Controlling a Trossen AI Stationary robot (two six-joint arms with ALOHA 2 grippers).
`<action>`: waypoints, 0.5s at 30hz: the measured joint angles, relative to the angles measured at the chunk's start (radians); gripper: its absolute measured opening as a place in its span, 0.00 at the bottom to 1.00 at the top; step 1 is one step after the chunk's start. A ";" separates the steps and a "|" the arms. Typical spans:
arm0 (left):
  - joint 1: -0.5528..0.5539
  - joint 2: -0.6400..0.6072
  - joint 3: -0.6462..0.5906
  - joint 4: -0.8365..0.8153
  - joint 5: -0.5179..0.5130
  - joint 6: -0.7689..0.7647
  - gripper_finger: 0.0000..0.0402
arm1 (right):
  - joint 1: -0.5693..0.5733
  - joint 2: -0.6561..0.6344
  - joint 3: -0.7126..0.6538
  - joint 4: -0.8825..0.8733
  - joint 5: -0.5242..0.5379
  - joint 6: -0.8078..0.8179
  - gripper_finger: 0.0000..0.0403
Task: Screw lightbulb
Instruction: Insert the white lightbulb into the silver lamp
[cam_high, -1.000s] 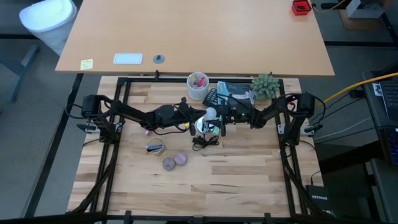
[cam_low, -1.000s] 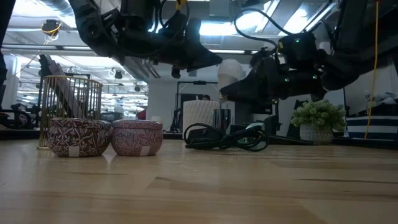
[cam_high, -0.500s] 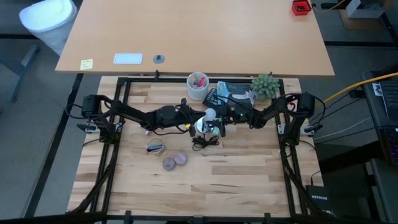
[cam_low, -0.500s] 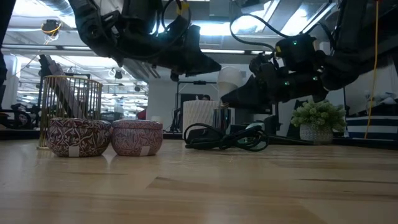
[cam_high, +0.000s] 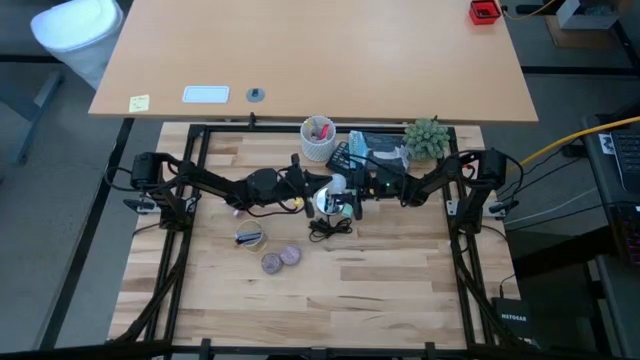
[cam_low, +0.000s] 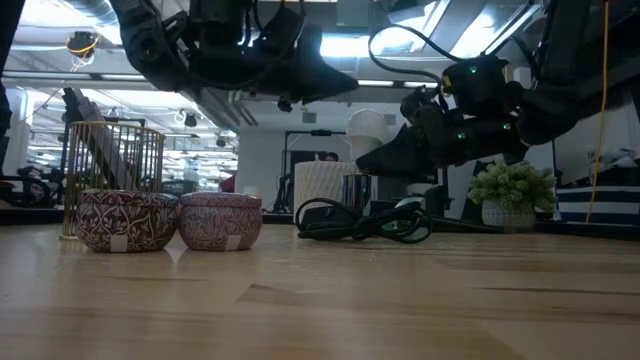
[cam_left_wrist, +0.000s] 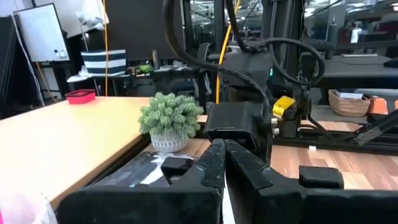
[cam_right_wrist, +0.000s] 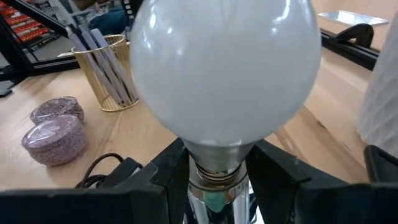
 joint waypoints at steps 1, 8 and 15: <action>0.000 0.000 0.002 0.000 0.000 0.001 0.01 | 0.000 0.000 0.000 0.000 0.004 0.000 0.37; 0.000 0.000 0.002 -0.004 0.000 0.001 0.01 | 0.000 0.000 0.000 0.000 0.004 -0.022 0.37; 0.000 0.000 0.002 -0.016 0.000 0.019 0.01 | 0.016 -0.001 0.000 0.001 0.033 -0.023 0.37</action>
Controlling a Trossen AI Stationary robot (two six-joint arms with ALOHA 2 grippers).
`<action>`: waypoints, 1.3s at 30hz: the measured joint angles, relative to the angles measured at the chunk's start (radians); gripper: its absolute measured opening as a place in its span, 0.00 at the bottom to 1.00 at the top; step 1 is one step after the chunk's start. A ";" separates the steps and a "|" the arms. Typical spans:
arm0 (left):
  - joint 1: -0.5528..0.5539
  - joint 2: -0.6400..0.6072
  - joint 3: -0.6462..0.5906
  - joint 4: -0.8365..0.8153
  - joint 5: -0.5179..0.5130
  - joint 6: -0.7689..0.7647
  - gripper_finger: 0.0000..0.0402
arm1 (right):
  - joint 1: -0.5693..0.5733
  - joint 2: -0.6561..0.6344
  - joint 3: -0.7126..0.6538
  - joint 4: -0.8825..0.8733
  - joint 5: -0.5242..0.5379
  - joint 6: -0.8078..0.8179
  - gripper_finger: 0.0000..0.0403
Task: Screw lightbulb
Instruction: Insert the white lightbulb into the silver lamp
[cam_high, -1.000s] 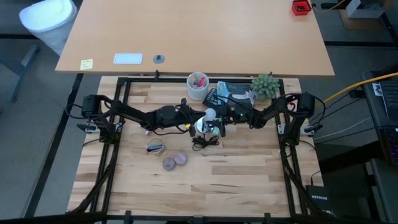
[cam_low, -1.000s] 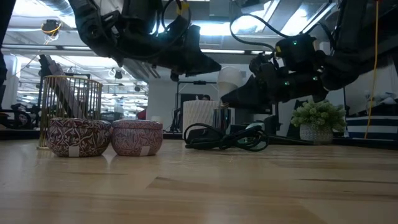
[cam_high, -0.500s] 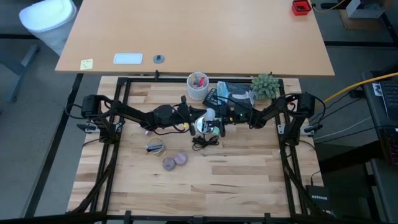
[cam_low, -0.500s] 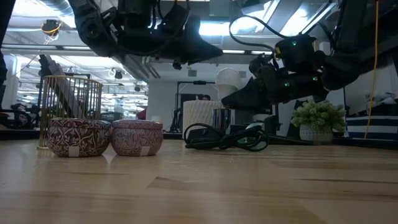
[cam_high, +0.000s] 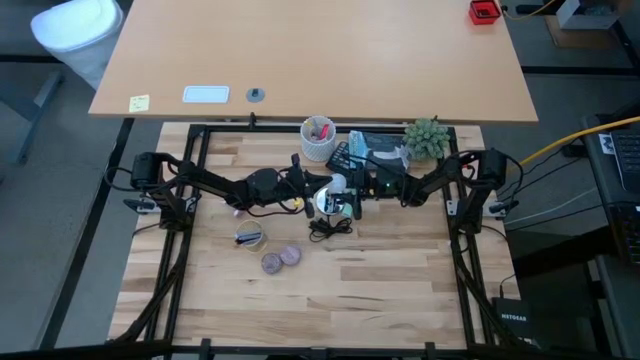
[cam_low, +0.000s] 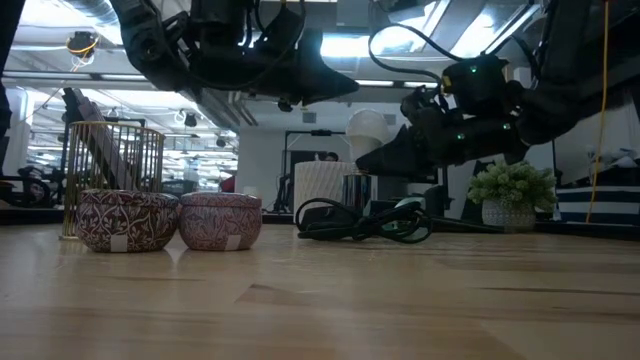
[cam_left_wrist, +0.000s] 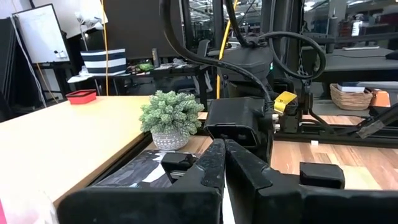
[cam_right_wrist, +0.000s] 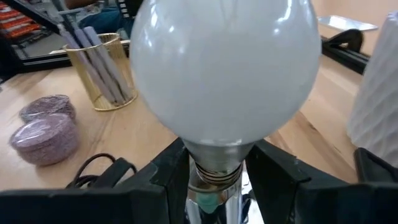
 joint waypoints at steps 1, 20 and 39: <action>0.000 0.000 0.000 0.000 0.000 0.000 0.01 | 0.012 0.000 0.000 0.004 0.022 0.002 0.37; 0.000 0.000 0.001 -0.045 0.000 -0.004 0.01 | 0.088 0.000 0.000 -0.039 0.210 -0.033 0.37; -0.010 0.000 0.080 -0.111 0.065 0.025 0.01 | 0.088 -0.002 0.002 -0.055 0.210 -0.033 0.37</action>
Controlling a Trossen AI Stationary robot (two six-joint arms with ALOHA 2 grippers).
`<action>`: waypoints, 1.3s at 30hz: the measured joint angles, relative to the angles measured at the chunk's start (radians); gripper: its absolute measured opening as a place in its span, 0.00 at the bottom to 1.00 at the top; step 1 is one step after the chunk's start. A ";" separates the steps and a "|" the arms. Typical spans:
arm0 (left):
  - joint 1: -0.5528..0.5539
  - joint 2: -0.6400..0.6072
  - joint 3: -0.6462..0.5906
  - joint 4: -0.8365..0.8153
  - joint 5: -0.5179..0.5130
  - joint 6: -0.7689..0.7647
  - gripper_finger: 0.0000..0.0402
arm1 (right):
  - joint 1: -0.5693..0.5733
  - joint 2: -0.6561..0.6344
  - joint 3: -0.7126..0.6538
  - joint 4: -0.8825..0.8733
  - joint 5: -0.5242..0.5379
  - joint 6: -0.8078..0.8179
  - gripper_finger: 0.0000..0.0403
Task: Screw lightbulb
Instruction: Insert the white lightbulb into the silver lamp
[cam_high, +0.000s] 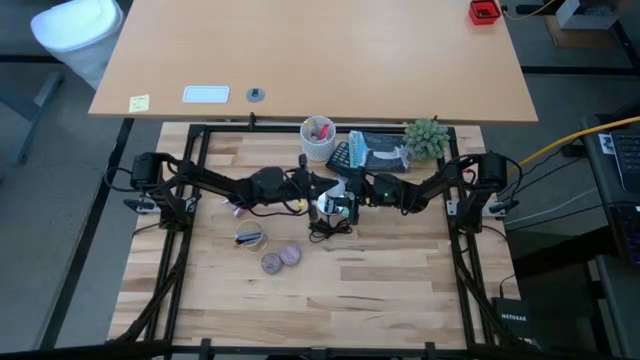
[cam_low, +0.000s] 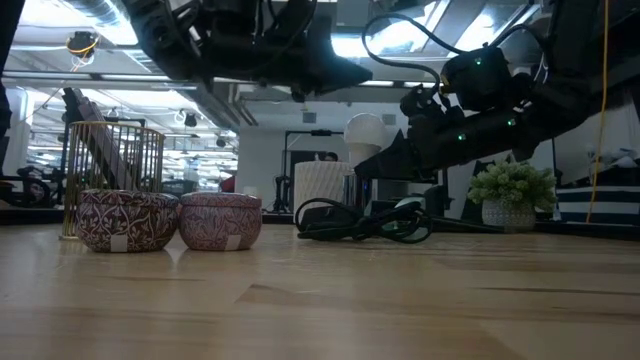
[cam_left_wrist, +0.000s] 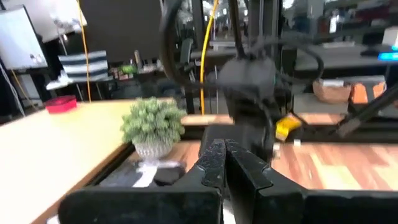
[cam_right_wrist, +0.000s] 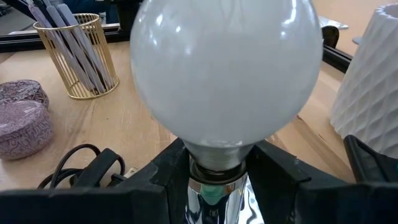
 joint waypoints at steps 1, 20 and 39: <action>0.000 0.000 0.002 -0.020 0.000 0.000 0.01 | 0.000 0.000 0.000 0.000 0.000 0.000 0.37; 0.003 0.009 0.003 -0.086 0.021 -0.005 0.01 | 0.000 0.001 0.000 -0.001 0.000 0.000 0.37; 0.016 0.017 0.004 -0.124 0.045 -0.031 0.01 | 0.000 0.002 -0.001 -0.001 0.000 0.000 0.37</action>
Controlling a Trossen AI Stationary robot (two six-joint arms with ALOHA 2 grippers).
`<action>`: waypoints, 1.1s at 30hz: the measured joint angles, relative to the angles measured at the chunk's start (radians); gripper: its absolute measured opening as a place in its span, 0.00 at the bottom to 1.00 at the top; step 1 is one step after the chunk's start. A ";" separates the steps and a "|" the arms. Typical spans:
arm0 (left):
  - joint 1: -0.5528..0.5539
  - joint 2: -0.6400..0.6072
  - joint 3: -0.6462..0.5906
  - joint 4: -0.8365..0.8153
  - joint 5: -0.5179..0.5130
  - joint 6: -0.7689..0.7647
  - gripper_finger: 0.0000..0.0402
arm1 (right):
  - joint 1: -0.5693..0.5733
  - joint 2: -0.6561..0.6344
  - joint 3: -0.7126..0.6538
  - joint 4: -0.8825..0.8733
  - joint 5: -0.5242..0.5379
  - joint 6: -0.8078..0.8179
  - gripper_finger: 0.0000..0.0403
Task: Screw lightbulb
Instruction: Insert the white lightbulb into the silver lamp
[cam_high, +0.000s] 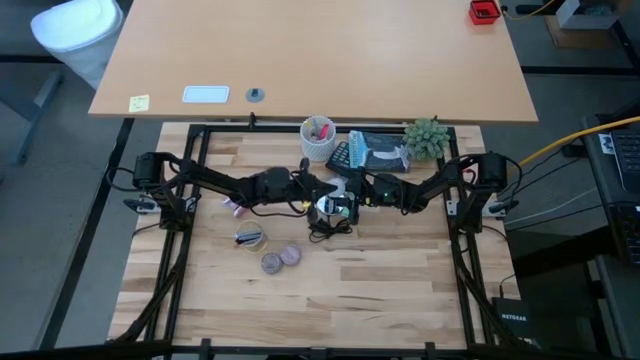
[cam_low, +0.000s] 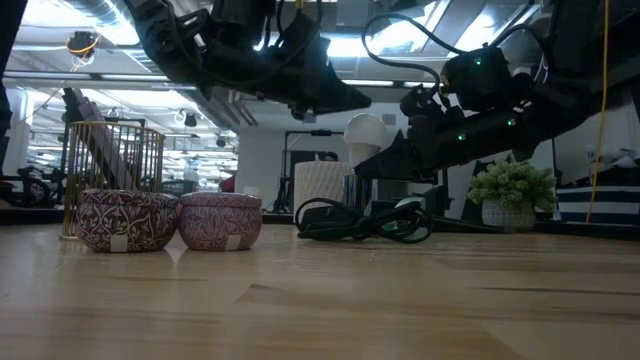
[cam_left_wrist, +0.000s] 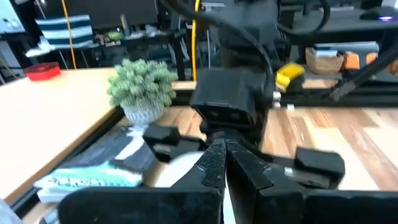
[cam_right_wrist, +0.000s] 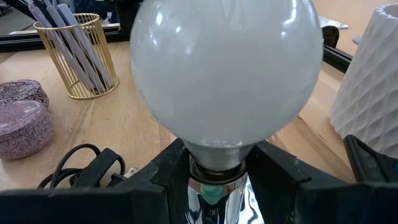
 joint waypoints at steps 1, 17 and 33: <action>0.000 0.000 0.000 -0.013 0.000 -0.002 0.01 | 0.000 0.000 0.000 0.000 0.000 0.000 0.37; 0.005 0.000 0.000 -0.010 -0.005 -0.016 0.01 | 0.000 0.000 -0.001 0.003 0.000 0.000 0.37; 0.005 0.050 0.037 0.058 -0.007 0.004 0.01 | 0.000 0.000 -0.001 0.004 0.000 0.000 0.37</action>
